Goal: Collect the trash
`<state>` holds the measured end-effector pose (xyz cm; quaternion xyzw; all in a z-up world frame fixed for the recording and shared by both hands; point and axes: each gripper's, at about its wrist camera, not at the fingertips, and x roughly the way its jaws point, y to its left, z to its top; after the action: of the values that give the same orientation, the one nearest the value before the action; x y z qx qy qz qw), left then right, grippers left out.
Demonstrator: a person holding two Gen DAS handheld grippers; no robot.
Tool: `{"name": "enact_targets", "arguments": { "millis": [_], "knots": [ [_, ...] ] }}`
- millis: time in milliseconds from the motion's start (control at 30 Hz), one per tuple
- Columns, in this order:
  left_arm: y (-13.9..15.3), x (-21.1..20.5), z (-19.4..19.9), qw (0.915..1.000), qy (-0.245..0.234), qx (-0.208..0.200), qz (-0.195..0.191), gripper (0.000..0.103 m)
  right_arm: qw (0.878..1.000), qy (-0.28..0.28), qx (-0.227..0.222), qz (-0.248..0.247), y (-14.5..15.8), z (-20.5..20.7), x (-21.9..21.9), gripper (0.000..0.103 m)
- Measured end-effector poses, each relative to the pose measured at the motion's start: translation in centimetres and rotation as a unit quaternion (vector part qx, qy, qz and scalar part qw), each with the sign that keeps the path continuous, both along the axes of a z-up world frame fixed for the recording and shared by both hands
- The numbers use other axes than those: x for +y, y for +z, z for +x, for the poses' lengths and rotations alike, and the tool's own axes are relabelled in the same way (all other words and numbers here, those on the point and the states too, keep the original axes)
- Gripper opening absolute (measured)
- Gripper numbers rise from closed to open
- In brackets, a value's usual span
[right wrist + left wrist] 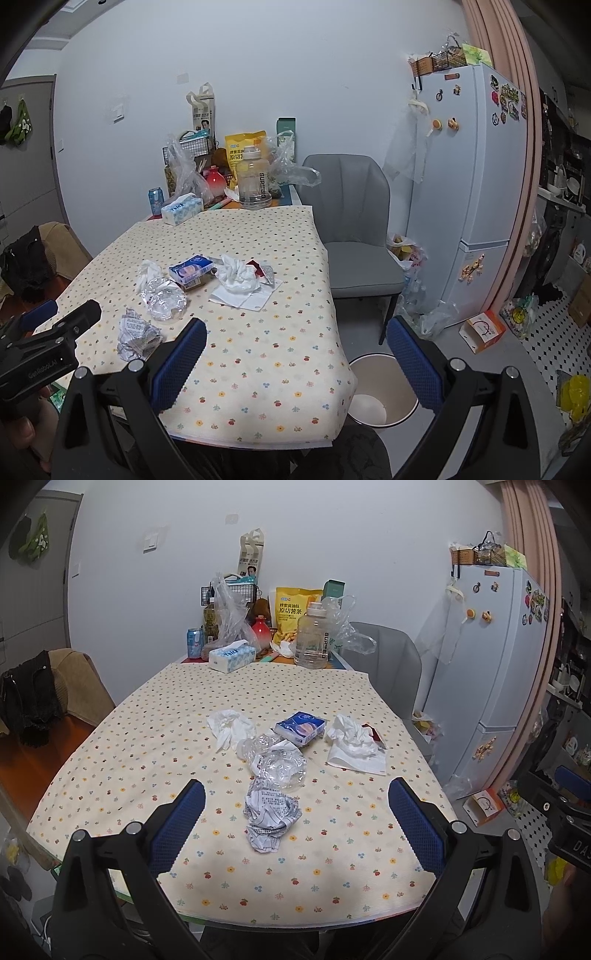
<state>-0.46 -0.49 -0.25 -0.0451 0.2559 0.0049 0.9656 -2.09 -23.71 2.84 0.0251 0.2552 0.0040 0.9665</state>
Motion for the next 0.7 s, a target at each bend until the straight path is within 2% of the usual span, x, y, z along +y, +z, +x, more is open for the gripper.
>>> {"name": "enact_targets", "arguments": {
  "millis": [300,467,700],
  "knots": [
    [-0.3,0.4,0.4,0.9999,-0.001,0.008,-0.009,0.099,1.0,0.009,0.006,0.005,-0.5,0.3,0.2,0.096],
    [-1.3,1.8,0.7,0.9994,0.006,0.017,-0.03,0.098,0.999,0.028,0.015,0.005,-1.0,1.3,0.9,0.095],
    [-4.0,4.2,2.6,0.9957,0.02,0.062,-0.067,0.086,0.997,0.064,0.039,0.015,-2.5,3.5,2.5,0.089]
  ]
}}
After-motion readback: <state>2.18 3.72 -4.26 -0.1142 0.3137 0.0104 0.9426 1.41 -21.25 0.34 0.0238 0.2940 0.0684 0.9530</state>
